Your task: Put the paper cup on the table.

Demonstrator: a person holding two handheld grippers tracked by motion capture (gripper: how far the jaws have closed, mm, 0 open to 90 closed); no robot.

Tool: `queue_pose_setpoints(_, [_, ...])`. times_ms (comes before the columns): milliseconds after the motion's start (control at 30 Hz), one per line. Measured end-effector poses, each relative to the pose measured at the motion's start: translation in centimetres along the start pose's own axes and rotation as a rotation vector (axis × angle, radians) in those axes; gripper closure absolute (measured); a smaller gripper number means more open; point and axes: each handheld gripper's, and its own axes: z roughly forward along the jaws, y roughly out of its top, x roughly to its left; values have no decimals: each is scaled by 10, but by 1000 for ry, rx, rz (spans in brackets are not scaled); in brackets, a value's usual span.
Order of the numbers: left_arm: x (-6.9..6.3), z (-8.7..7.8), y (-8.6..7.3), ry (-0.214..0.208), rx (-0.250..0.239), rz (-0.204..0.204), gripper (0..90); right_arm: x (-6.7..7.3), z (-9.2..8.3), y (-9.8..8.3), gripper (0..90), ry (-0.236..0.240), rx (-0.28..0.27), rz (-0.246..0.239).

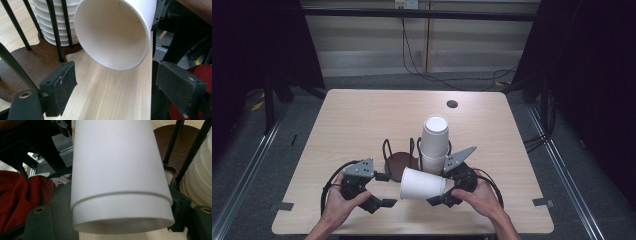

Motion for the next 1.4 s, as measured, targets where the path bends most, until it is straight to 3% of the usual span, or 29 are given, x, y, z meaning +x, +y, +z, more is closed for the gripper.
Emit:
queue_pose_setpoints(300, [2, -3, -3, -8, -66, -14, 158, -1, -3, -1, 260, 7, -81, -11])
queue_pose_setpoints(367, [2, -3, -3, -6, -80, -20, 158, 0, -4, 0, 260, -11, -92, -22])
queue_pose_setpoints(767, [-4, -6, 0, -21, -199, -10, 158, 2, -7, 0, 260, 43, -194, -31])
queue_pose_setpoints(967, [-2, -6, 4, -57, -262, -33, 158, 4, -5, 2, 260, 60, -201, -49])
queue_pose_setpoints(1033, [-2, -6, 5, -48, -269, -38, 158, 6, -4, 4, 259, 67, -201, -54])
queue_pose_setpoints(1200, [-2, -5, 6, -53, -271, -11, 150, 8, -2, 5, 259, 76, -191, -63])
queue_pose_setpoints(1400, [-2, 0, 8, -38, -273, -18, 33, 9, 1, 6, 260, 89, -183, -71])
